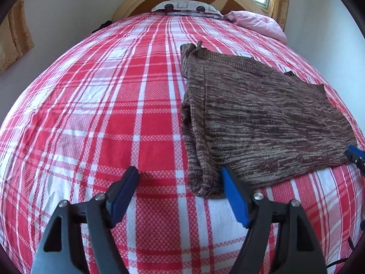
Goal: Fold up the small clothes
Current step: 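Move the right tool to the folded sweater edge and close on it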
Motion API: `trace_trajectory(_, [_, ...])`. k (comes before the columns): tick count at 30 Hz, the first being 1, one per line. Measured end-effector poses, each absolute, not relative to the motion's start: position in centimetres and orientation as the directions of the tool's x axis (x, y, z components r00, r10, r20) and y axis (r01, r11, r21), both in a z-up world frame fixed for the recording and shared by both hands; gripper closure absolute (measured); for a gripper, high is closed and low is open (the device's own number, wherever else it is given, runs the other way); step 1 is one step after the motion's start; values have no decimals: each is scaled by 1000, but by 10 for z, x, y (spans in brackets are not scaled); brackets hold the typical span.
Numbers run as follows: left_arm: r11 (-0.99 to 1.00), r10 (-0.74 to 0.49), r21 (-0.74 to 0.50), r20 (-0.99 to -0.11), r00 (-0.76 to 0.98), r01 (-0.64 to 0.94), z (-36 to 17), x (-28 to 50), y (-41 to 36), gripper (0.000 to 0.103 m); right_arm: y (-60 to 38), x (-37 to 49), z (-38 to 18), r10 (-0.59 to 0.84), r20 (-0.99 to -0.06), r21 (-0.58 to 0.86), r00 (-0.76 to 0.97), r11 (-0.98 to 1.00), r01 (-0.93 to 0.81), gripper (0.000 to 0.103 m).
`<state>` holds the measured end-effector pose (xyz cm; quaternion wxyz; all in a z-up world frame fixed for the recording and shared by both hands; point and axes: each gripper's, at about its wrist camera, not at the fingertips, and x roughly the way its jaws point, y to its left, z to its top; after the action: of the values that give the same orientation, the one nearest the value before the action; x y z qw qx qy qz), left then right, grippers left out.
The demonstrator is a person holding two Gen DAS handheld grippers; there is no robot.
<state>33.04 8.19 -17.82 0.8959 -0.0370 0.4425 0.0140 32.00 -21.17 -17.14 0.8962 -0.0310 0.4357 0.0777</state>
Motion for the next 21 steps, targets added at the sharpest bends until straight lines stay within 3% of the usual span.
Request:
trace_trajectory(7, [997, -7, -50, -793, 609, -55, -179, 330, 81, 25, -138, 346, -149, 260, -753, 71, 604, 945, -318, 56])
trace_trajectory(11, [997, -20, -63, -792, 610, -49, -179, 329, 83, 24, -114, 362, -178, 219, -822, 62, 525, 952, -300, 56])
trace_trajectory(17, [997, -34, -69, -793, 608, -35, -179, 325, 82, 19, -125, 347, -184, 279, -803, 146, 526, 949, -281, 56])
trace_trajectory(21, [997, -52, -73, -798, 601, -10, -180, 321, 81, 10, -122, 336, -180, 256, -805, 103, 535, 949, -299, 56])
